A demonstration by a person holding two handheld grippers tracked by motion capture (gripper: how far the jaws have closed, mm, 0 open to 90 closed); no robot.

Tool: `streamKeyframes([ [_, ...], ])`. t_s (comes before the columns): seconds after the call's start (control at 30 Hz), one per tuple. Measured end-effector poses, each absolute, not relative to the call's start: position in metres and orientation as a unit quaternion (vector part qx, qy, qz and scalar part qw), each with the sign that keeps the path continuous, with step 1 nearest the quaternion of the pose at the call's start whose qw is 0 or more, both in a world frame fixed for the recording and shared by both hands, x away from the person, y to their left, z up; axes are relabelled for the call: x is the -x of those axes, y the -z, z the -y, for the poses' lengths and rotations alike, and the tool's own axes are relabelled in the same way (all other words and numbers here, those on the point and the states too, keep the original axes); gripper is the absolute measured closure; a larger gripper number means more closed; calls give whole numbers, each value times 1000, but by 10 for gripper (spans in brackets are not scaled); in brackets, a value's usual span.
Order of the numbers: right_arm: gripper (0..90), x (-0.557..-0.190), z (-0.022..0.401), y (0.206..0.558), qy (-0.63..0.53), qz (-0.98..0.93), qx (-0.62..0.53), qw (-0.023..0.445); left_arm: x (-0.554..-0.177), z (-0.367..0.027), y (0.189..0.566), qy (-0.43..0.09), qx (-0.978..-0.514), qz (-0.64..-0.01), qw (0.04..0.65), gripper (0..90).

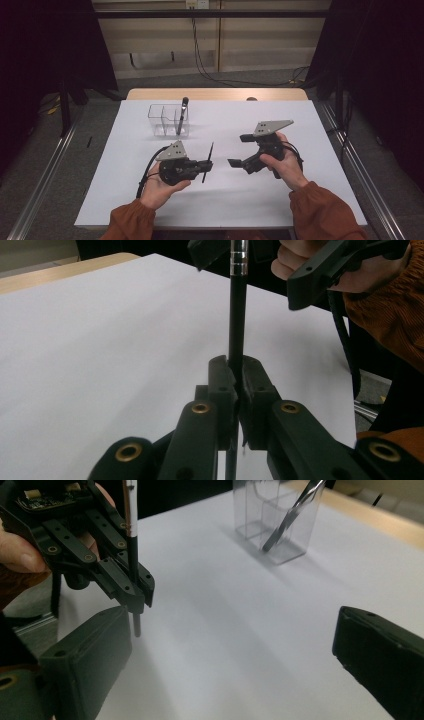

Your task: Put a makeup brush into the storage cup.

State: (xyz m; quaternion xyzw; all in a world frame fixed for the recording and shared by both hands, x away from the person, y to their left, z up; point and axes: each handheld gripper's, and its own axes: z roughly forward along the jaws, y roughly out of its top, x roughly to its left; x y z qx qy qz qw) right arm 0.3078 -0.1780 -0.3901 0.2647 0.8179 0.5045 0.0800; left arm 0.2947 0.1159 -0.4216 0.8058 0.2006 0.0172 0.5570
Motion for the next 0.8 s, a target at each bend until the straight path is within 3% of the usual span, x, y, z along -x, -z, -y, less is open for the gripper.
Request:
streamKeyframes([
  [0.8, 11, -286, 207, 413, -513, -789, -312, 128, -295, -136, 414, -32, -794, -217, 566, 854],
])
